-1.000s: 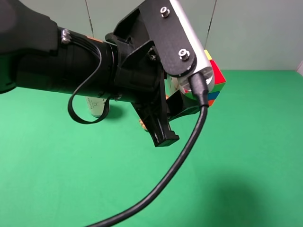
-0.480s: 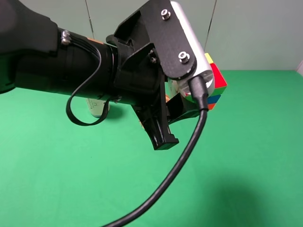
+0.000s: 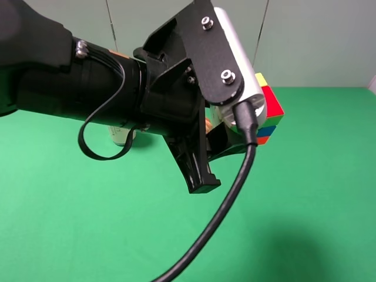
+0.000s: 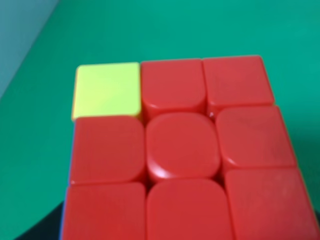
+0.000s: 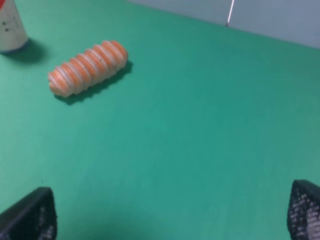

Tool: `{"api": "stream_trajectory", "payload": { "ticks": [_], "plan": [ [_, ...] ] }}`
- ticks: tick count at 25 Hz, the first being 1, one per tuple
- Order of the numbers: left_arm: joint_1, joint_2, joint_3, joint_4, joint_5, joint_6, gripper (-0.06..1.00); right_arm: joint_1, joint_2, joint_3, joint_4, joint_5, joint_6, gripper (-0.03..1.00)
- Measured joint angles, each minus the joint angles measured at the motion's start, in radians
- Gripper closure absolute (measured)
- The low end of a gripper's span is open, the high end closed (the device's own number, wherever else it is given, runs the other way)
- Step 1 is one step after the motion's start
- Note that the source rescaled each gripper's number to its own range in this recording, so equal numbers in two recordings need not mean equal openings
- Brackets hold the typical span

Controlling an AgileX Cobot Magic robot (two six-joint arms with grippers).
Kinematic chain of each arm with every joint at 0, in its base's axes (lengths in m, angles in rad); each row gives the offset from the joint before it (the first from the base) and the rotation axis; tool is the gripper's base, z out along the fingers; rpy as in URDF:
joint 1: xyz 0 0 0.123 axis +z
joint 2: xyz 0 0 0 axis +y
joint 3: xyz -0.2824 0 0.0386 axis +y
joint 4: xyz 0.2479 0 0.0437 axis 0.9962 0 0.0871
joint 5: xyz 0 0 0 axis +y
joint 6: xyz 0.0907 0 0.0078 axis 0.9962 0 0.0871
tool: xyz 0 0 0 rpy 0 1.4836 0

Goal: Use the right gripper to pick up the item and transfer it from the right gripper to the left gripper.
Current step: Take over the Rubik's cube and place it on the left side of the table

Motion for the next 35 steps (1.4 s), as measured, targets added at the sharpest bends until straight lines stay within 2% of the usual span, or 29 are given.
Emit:
{"api": "stream_trajectory", "payload": {
  "ticks": [6, 26, 30, 35],
  "plan": [
    [0.0, 0.0, 0.0, 0.0, 0.016, 0.0, 0.94, 0.0, -0.02, 0.038, 0.001, -0.025, -0.008, -0.03],
    [0.011, 0.0, 0.0, 0.001, 0.237, -0.001, 0.94, 0.0, -0.02, 0.039, 0.001, -0.027, -0.012, -0.03],
    [0.089, 0.0, 0.0, 0.001, 0.313, -0.059, 0.94, -0.006, -0.02, 0.039, 0.001, -0.027, -0.012, -0.03],
    [0.171, 0.0, 0.0, 0.001, 0.376, -0.103, 0.94, -0.066, -0.02, 0.039, 0.003, -0.028, -0.012, -0.03]
  ]
}}
